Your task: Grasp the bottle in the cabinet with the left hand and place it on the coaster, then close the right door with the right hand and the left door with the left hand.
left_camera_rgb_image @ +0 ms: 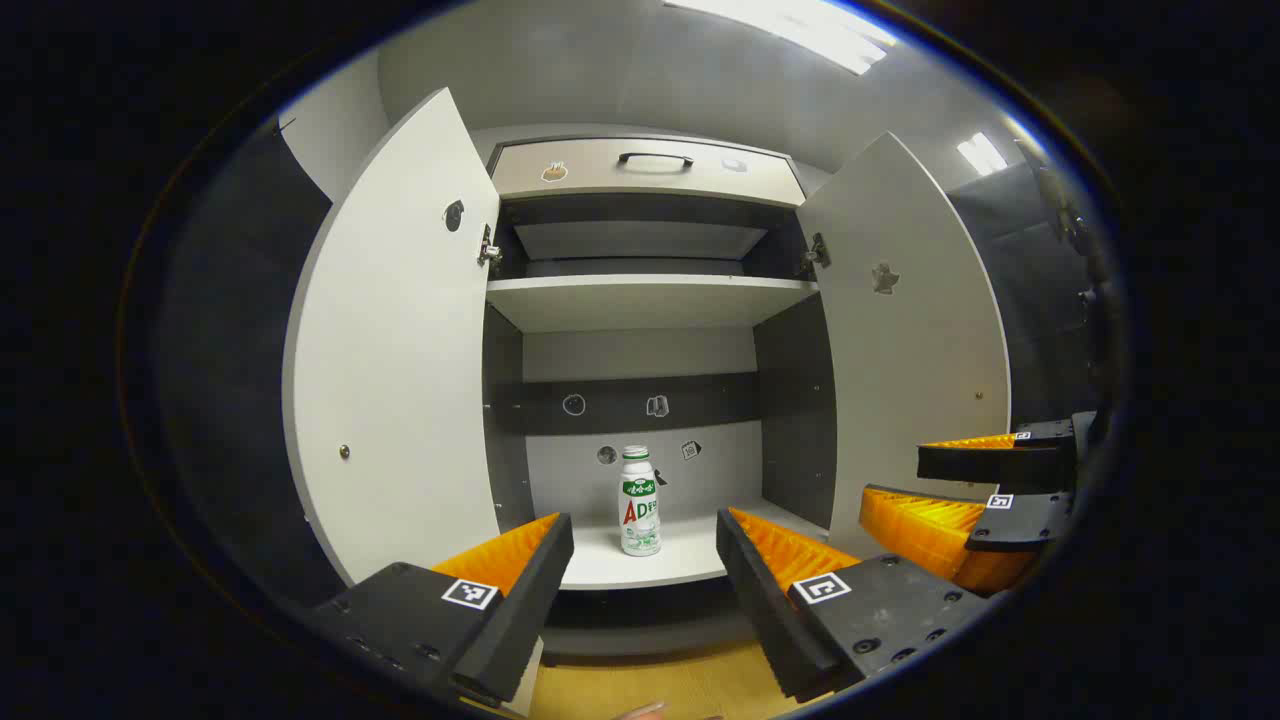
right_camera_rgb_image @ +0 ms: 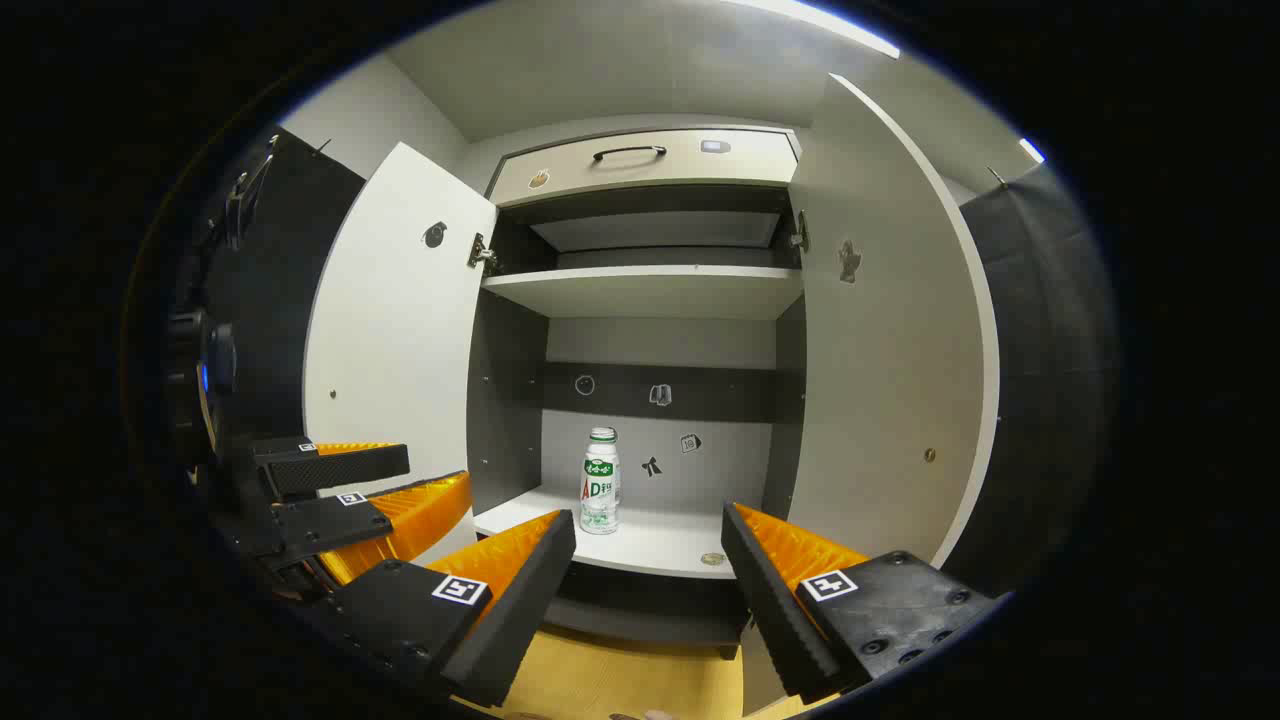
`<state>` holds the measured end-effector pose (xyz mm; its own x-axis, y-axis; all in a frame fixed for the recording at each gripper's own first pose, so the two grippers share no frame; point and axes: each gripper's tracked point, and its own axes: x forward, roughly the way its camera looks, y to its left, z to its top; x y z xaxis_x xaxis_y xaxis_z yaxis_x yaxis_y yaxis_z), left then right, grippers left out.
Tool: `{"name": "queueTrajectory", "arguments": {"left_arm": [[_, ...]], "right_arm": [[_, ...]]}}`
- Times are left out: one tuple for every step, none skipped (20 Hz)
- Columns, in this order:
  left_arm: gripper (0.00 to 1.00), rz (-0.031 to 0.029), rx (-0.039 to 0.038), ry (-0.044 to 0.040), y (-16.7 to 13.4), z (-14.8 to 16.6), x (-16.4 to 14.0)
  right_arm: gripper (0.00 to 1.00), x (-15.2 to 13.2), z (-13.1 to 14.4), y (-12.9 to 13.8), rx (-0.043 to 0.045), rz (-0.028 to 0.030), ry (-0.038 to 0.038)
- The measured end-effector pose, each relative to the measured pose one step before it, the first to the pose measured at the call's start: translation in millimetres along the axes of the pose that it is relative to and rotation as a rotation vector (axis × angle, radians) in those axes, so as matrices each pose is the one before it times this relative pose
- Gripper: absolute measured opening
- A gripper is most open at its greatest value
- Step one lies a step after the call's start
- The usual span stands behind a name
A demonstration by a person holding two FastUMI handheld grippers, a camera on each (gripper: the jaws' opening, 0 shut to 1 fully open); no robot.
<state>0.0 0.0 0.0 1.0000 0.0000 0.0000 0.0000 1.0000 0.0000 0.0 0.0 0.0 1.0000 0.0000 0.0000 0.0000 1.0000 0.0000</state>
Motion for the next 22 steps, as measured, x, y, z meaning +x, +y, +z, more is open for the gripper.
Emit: {"name": "queueTrajectory", "arguments": {"left_arm": [[0.92,-0.00115,-0.0013,-0.0034,0.58,1.02,0.34],[0.92,-0.00232,-0.00243,-0.00157,0.06,-0.42,-0.03],[0.92,-0.00226,-0.00181,-0.00116,0.34,0.37,-0.05],[0.92,-0.00067,-0.00045,-0.00072,0.65,0.02,-0.22],[0.91,-0.00045,0.00039,0.00044,0.35,0.21,-0.26],[0.92,-0.00134,0.00082,0.00106,-0.19,-1.36,0.07],[0.92,-0.00147,0.00058,0.0003,0.0,0.25,-0.37],[0.91,-0.00233,0.00007,-0.00007,0.79,-0.63,-0.92],[0.92,-0.00193,-0.00084,-0.0015,0.87,0.2,-0.33],[0.92,-0.00174,-0.00108,-0.00288,0.89,0.82,0.14],[0.92,-0.001,-0.00037,-0.00271,1.04,1.42,-0.3],[0.92,-0.00052,0.00075,-0.00244,0.74,-0.03,-0.75],[0.92,-0.0013,0.00157,-0.00113,1.14,0.9,0.04],[0.92,-0.00166,0.00115,-0.00067,0.49,-1.04,-0.54],[0.92,-0.00437,-0.00011,-0.00003,0.29,0.41,-0.02],[0.92,-0.00634,-0.00109,0.00127,0.03,-1.04,-0.37],[0.91,-0.00608,-0.00253,0.00294,-0.15,-0.62,0.2],[0.92,-0.00551,-0.00203,0.00486,0.26,-1.96,0.56],[0.91,-0.0063,-0.00054,0.006,0.19,-1.9,0.86],[0.92,-0.00855,0.00166,0.00489,-0.51,-2.17,1.17],[0.92,-0.01164,0.00196,0.00313,-0.27,-1.0,1.39],[0.92,-0.01359,0.00085,0.00166,-0.97,-2.12,1.92]], "right_arm": [[0.97,-0.04,0.84,-1.59,-0.00013,-0.00667,-0.00247],[0.98,0.26,0.42,-1.92,-0.00414,-0.00878,-0.00191],[0.97,-0.02,-0.65,-1.38,-0.00378,-0.00772,0.00078],[0.98,-0.07,-1.34,-0.48,-0.00103,-0.00405,0.00439],[0.97,-0.41,-0.96,-0.12,0.00102,-0.00218,0.00514],[0.97,0.02,-0.92,0.06,0.00076,-0.00196,0.00432],[0.97,-0.79,-0.41,-0.31,-0.00011,-0.00368,0.00305],[0.98,-0.09,0.65,0.19,-0.0007,-0.00228,-0.00134],[0.98,-0.73,0.8,0.29,-0.00111,-0.00379,-0.00337],[0.98,-0.35,1.88,0.52,-0.00021,-0.00222,-0.00778],[0.98,-1.62,1.47,0.59,0.00061,-0.00187,-0.00551],[0.97,-0.97,1.64,0.02,0.0006,-0.00448,-0.00614],[0.97,-1.58,0.92,-0.6,0.00066,-0.00422,-0.00336],[0.97,-0.56,0.4,-0.17,0.00056,-0.00365,-0.00089],[0.97,-0.51,-0.35,0.5,0.0012,-0.00369,0.00054],[0.98,-0.55,0.0,0.12,0.00152,-0.00393,0.00272],[0.98,-0.71,-0.1,0.38,0.00114,-0.00401,0.00161],[0.97,-1.57,0.52,0.38,-0.00003,-0.0059,0.0001],[0.97,-1.58,1.66,-0.19,-0.00104,-0.00952,-0.00653],[0.98,-1.7,2.39,-0.65,-0.00288,-0.01325,-0.00764],[0.98,-2.58,1.29,-0.5,-0.00403,-0.01393,-0.00642],[0.97,-3.15,0.6,-0.8,-0.00448,-0.01448,-0.00268]]}}
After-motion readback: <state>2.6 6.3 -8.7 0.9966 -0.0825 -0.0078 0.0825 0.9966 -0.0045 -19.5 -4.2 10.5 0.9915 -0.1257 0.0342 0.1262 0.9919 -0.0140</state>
